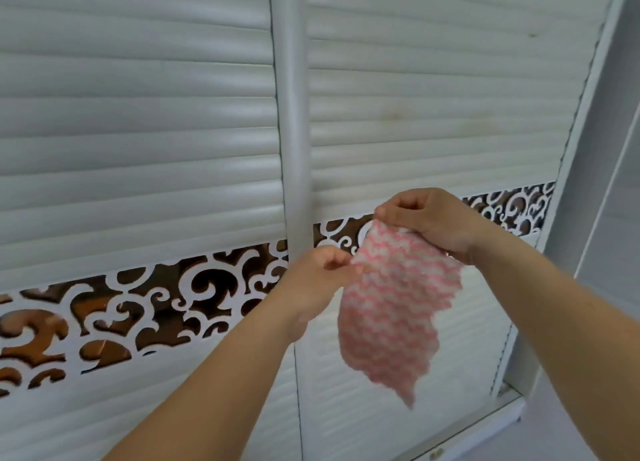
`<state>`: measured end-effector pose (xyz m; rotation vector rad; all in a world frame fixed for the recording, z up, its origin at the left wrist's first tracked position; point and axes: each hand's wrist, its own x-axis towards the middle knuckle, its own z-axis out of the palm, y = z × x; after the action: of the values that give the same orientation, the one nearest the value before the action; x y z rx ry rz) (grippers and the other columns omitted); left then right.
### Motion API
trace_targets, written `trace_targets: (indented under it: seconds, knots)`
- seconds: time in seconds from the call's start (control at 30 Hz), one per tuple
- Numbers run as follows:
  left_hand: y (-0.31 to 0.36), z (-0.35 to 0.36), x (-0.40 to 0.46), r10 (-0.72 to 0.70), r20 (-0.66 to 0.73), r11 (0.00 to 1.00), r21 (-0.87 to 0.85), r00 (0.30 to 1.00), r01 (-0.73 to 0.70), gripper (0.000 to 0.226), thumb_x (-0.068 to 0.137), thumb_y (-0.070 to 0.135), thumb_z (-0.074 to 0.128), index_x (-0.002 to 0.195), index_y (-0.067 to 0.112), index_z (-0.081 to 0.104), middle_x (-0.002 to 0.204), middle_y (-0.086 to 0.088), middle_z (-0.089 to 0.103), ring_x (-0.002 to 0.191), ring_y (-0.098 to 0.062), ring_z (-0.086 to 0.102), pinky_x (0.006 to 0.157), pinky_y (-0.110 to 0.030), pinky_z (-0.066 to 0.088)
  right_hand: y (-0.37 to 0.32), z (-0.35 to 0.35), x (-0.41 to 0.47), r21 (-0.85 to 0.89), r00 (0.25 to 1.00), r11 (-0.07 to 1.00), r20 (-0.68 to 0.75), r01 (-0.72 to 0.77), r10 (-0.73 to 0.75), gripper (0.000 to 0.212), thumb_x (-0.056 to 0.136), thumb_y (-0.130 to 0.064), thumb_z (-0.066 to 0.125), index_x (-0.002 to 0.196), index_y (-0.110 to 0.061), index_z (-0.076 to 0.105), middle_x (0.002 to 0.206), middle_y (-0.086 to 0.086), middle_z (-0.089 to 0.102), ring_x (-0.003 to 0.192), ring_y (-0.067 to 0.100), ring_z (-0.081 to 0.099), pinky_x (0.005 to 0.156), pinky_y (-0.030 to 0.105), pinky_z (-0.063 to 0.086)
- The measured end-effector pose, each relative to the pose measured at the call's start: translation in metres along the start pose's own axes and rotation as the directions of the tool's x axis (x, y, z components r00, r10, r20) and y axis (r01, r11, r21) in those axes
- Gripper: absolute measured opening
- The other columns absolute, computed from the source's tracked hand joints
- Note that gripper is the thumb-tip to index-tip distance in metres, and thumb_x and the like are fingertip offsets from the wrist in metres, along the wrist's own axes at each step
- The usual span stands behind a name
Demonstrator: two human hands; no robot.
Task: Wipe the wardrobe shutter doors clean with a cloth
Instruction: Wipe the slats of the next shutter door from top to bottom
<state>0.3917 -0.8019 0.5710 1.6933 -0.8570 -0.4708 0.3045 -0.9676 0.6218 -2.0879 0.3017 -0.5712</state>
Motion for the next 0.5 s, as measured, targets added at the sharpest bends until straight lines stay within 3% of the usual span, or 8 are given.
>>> trace_targets:
  seconds: [0.07, 0.17, 0.27, 0.33, 0.43, 0.5]
  knots:
    - [0.012, 0.025, 0.024, -0.017, -0.011, 0.998, -0.059, 1.0, 0.017, 0.01, 0.089, 0.023, 0.061, 0.082, 0.016, 0.059, 0.084, 0.002, 0.064, 0.073, -0.008, 0.057, 0.061, -0.013, 0.043, 0.023, -0.032, 0.017, -0.028, 0.999, 1.0, -0.035, 0.009, -0.01, 0.017, 0.079, -0.035, 0.073, 0.086, -0.02, 0.072, 0.08, 0.0, 0.071, 0.07, 0.014, 0.065, 0.069, 0.031, 0.051]
    - [0.027, 0.061, 0.057, -0.042, -0.079, 0.995, -0.09, 0.996, 0.035, 0.008, 0.089, 0.026, 0.061, 0.084, 0.02, 0.06, 0.085, -0.003, 0.064, 0.075, -0.018, 0.06, 0.067, -0.028, 0.048, 0.055, -0.069, 0.035, -0.072, 0.988, 0.997, -0.145, 0.04, -0.05, 0.014, 0.081, -0.028, 0.074, 0.093, -0.025, 0.068, 0.094, -0.001, 0.071, 0.087, 0.014, 0.066, 0.082, 0.029, 0.05]
    - [0.046, 0.094, 0.087, -0.015, -0.194, 0.998, -0.07, 0.981, 0.001, 0.009, 0.091, 0.024, 0.057, 0.082, 0.022, 0.058, 0.083, 0.0, 0.065, 0.073, -0.015, 0.061, 0.061, -0.025, 0.047, 0.08, -0.101, 0.039, -0.065, 0.977, 0.994, -0.194, 0.082, -0.093, 0.008, 0.085, -0.023, 0.07, 0.091, -0.027, 0.067, 0.091, -0.01, 0.07, 0.083, 0.0, 0.064, 0.074, 0.013, 0.045]
    - [0.054, 0.11, 0.103, -0.003, -0.241, 0.999, -0.037, 0.97, -0.006, 0.009, 0.091, 0.027, 0.057, 0.082, 0.024, 0.057, 0.085, 0.002, 0.065, 0.077, -0.013, 0.062, 0.064, -0.026, 0.049, 0.093, -0.112, 0.037, -0.024, 0.983, 0.996, -0.159, 0.085, -0.088, 0.007, 0.085, -0.023, 0.07, 0.089, -0.028, 0.069, 0.088, -0.015, 0.07, 0.076, -0.009, 0.062, 0.067, 0.004, 0.042]
    - [0.062, 0.129, 0.125, 0.009, -0.264, 1.0, -0.019, 0.965, -0.014, 0.006, 0.089, 0.029, 0.058, 0.088, 0.024, 0.058, 0.095, -0.002, 0.066, 0.091, -0.022, 0.063, 0.085, -0.041, 0.052, 0.11, -0.123, 0.039, 0.064, 0.996, 0.997, -0.071, 0.053, -0.048, 0.028, 0.076, -0.034, 0.076, 0.103, -0.028, 0.069, 0.098, -0.016, 0.069, 0.089, -0.007, 0.062, 0.072, 0.009, 0.046]
    - [0.064, 0.137, 0.136, 0.0, -0.265, 0.998, -0.056, 0.964, -0.016, 0.011, 0.089, 0.03, 0.059, 0.096, 0.022, 0.059, 0.102, -0.004, 0.066, 0.095, -0.023, 0.063, 0.087, -0.043, 0.051, 0.114, -0.126, 0.044, 0.103, 0.999, 0.995, 0.036, 0.004, -0.008, 0.043, 0.072, -0.037, 0.078, 0.112, -0.028, 0.065, 0.106, -0.014, 0.068, 0.097, -0.002, 0.063, 0.076, 0.015, 0.051]
